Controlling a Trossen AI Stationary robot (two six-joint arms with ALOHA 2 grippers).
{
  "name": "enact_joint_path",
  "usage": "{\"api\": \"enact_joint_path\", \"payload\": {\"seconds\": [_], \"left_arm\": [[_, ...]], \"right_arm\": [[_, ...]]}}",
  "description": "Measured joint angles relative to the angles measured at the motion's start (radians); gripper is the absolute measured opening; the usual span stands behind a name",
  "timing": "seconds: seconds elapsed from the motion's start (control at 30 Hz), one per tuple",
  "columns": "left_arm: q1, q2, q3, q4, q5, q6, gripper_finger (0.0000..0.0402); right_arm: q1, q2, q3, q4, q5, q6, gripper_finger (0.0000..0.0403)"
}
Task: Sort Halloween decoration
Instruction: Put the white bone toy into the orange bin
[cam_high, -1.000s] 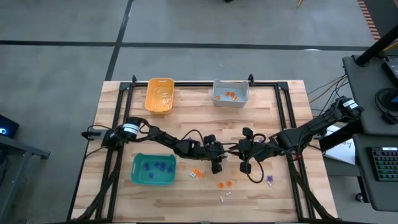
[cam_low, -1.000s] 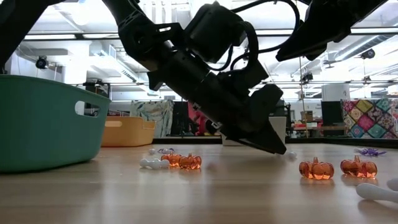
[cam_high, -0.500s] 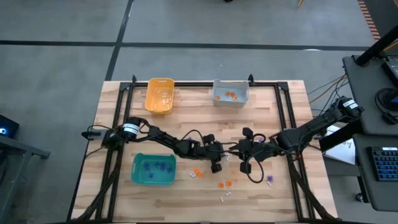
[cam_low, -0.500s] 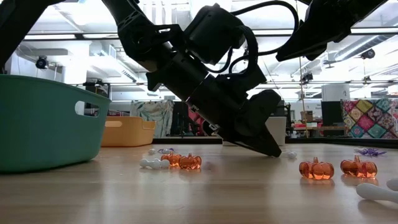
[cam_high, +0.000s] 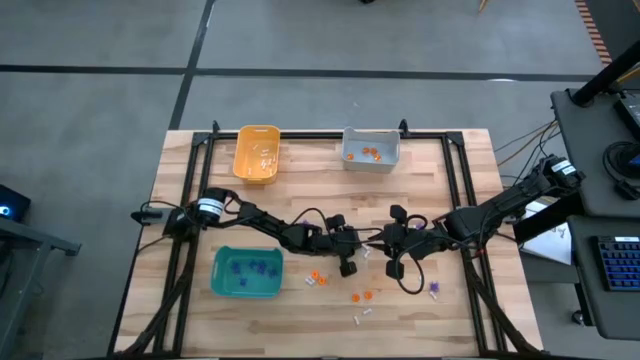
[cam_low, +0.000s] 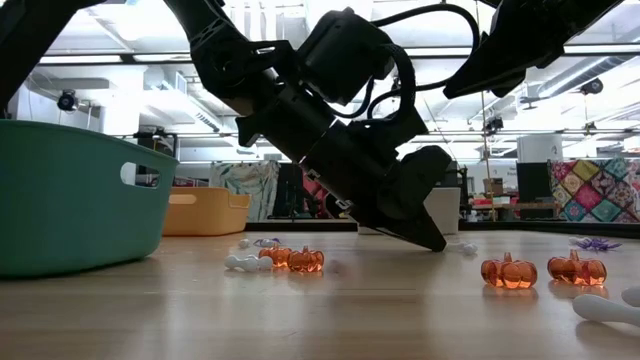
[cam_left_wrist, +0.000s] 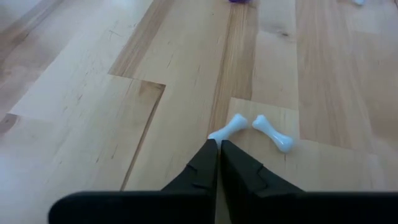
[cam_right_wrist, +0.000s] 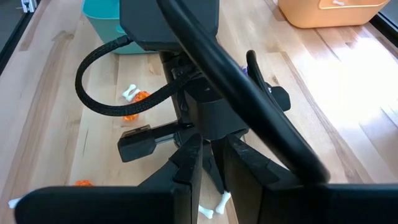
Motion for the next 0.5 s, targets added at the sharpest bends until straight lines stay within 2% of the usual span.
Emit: {"api": "enact_joint_path", "payload": {"seconds": [0.5], "left_arm": [[0.000,-0.042,-0.002,-0.153,-0.057,-0.005,0.0000]], "right_arm": [[0.000,0.000,0.000,0.000,0.000,-0.001,0.0059]]}}
